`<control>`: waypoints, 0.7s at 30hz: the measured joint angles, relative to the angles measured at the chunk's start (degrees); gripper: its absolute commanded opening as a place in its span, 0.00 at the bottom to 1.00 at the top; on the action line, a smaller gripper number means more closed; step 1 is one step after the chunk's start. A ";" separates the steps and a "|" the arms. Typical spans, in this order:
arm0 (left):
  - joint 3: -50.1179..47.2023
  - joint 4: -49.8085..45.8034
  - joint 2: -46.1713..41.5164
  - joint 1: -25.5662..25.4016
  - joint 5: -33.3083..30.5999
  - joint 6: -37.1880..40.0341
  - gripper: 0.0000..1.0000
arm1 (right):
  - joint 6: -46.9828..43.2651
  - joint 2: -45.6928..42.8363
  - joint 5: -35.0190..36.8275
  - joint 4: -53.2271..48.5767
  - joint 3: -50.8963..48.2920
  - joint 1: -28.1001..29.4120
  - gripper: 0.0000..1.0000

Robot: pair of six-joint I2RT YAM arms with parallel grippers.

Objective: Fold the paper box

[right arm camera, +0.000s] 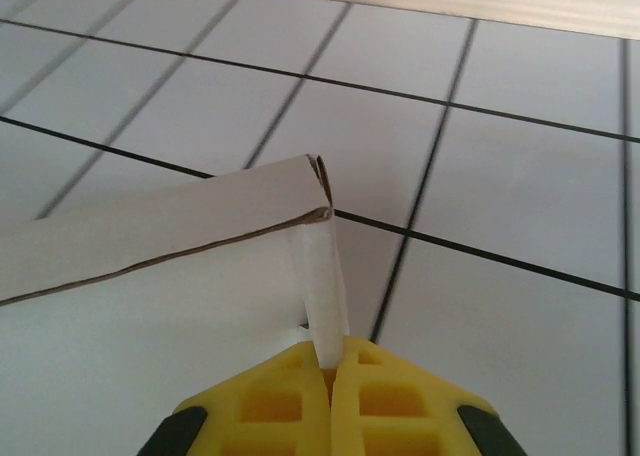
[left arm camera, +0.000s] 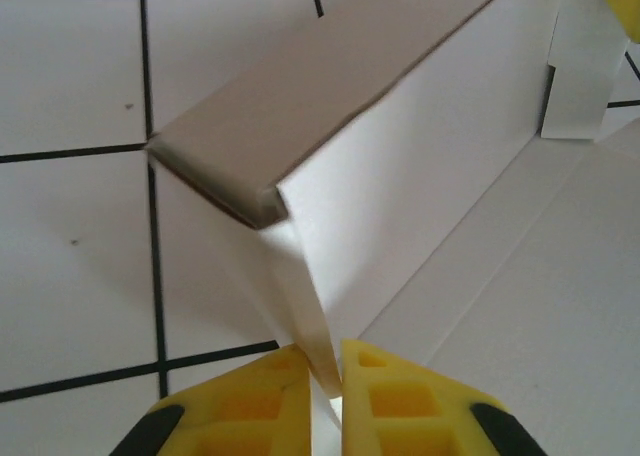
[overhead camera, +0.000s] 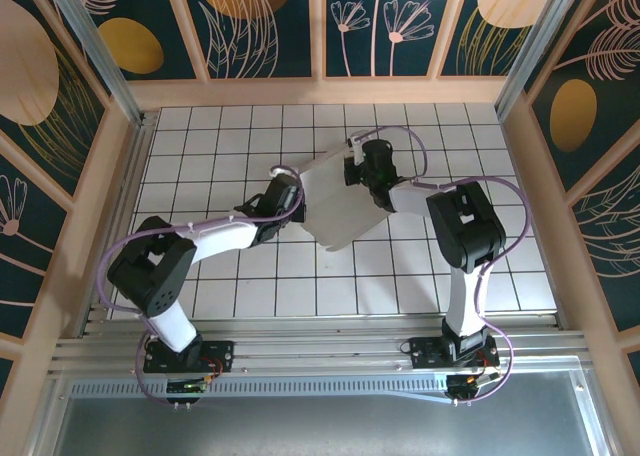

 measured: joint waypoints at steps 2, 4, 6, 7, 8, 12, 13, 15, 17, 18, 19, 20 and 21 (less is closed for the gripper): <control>1.53 -2.16 0.72 0.28 3.72 -3.52 0.26 | -2.71 0.15 2.60 -4.83 2.36 0.35 0.00; 1.53 -2.49 0.72 0.85 7.65 -6.93 0.31 | -5.75 0.70 3.76 -9.90 5.25 0.63 0.00; 1.53 -2.51 0.72 1.53 11.26 -9.75 0.38 | -8.87 1.92 4.46 -16.46 9.38 0.87 0.00; 1.53 -2.54 0.70 1.79 12.74 -10.95 0.43 | -10.43 2.86 4.44 -20.00 11.91 0.90 0.00; 1.53 -2.64 0.66 1.99 14.32 -11.85 0.46 | -11.89 3.82 4.24 -23.19 14.25 0.92 0.00; 1.01 -3.26 -1.25 2.99 18.36 -14.10 0.63 | -16.28 5.92 2.84 -32.74 19.91 0.74 0.00; 0.83 -3.56 -2.34 3.43 18.95 -14.19 0.66 | -17.14 6.23 2.23 -34.73 20.79 0.63 0.00; 0.46 -3.52 -4.81 4.42 19.32 -14.36 0.69 | -18.80 6.95 0.76 -38.49 22.14 0.42 0.03; -0.35 -3.58 -8.07 5.33 19.15 -14.23 0.69 | -20.06 8.28 -0.35 -41.97 23.52 0.33 0.08; -0.66 -3.58 -9.22 5.66 18.99 -14.21 0.69 | -20.59 9.07 -0.79 -43.41 24.17 0.31 0.09; -1.01 -3.56 -10.47 5.90 18.73 -14.21 0.69 | -20.98 10.05 -1.38 -45.03 24.90 0.31 0.13; -1.36 -3.56 -11.43 5.99 18.51 -14.23 0.69 | -21.59 11.06 -1.88 -46.38 25.59 0.24 0.17; -1.66 -3.52 -12.07 5.99 18.45 -14.21 0.69 | -21.99 11.61 -2.23 -47.43 26.69 0.09 0.19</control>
